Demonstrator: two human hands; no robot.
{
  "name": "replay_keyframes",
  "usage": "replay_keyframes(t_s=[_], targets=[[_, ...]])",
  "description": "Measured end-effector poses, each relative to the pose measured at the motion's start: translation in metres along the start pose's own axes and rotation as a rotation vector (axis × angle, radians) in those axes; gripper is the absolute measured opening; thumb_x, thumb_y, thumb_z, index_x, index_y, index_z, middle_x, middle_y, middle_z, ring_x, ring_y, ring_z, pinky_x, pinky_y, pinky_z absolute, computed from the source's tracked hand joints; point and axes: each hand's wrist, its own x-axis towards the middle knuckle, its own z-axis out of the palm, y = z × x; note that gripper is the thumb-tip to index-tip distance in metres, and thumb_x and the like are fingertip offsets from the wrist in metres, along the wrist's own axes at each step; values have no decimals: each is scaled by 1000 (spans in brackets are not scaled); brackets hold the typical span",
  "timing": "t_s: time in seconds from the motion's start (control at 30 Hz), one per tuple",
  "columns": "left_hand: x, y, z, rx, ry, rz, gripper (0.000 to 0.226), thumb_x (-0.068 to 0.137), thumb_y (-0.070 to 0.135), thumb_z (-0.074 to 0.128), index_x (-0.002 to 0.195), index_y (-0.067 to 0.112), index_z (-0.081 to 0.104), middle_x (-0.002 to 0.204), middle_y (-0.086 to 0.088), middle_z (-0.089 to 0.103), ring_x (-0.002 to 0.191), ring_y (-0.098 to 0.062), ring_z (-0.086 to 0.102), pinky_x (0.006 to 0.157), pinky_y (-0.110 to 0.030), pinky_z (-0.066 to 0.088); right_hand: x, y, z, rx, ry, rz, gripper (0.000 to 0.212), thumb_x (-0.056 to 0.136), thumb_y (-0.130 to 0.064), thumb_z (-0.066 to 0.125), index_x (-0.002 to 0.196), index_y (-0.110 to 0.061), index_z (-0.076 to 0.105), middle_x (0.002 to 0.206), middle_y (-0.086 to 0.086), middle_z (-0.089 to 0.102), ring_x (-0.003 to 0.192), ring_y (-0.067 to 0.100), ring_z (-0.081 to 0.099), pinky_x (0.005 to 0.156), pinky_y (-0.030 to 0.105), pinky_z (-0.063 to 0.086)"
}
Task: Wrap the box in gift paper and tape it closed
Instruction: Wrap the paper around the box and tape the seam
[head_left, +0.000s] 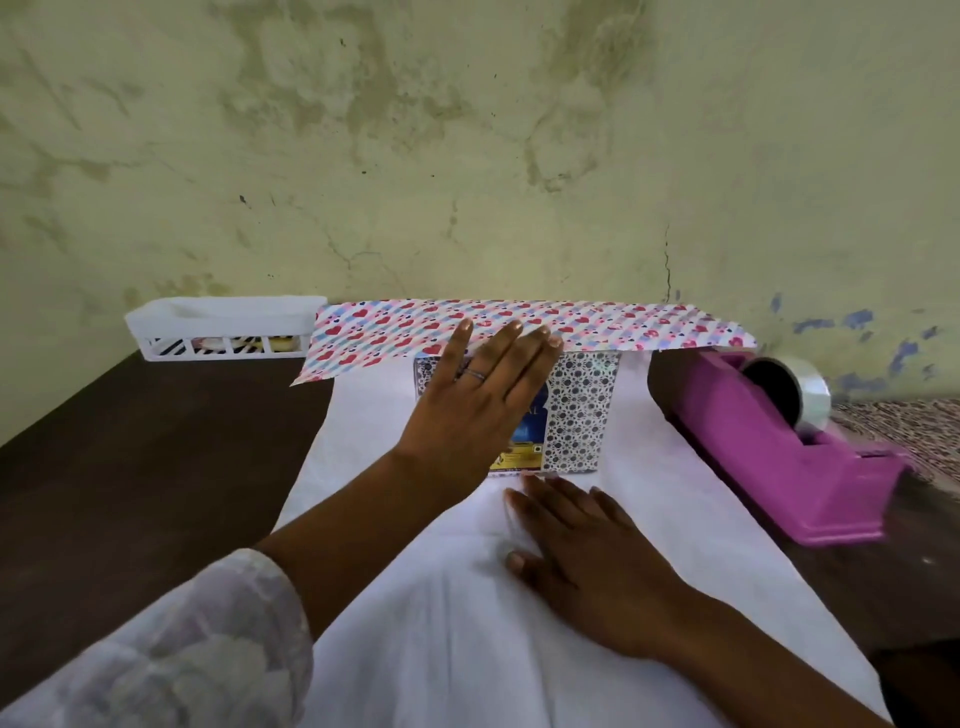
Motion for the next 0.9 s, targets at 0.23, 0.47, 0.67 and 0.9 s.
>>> replay_keyframes(t_s=[0.23, 0.47, 0.67, 0.9], targets=[[2, 2, 5, 7, 2, -19, 98, 68, 25, 79, 147, 10, 23, 148, -9, 36, 136, -30, 34, 112, -52, 17, -2, 0, -1, -33, -87, -10, 96, 63, -70, -17, 150, -33, -5, 157, -13, -12, 144, 7, -13, 115, 38, -10], [0, 7, 1, -81, 17, -62, 94, 62, 19, 79, 144, 11, 33, 141, -7, 45, 128, -27, 40, 108, -48, 20, -8, 0, -8, 104, 11, -54, 94, 70, -77, 2, 147, -28, 27, 157, -6, 20, 144, 10, 15, 117, 32, 8], [3, 7, -1, -144, 9, -76, 96, 57, 16, 84, 141, 12, 38, 138, -7, 47, 126, -29, 44, 108, -49, 26, -68, 68, -79, 410, 1007, 336, 20, 82, -25, 55, 100, -21, 65, 94, -14, 62, 80, -8, 52, 71, 6, 37], [3, 7, -3, -166, 29, -80, 97, 54, 15, 83, 140, 12, 39, 134, -9, 49, 122, -30, 42, 106, -48, 24, -106, 151, -65, 726, 859, 880, 27, 81, -34, 55, 73, -10, 63, 78, 17, 63, 77, 30, 57, 72, 42, 44]])
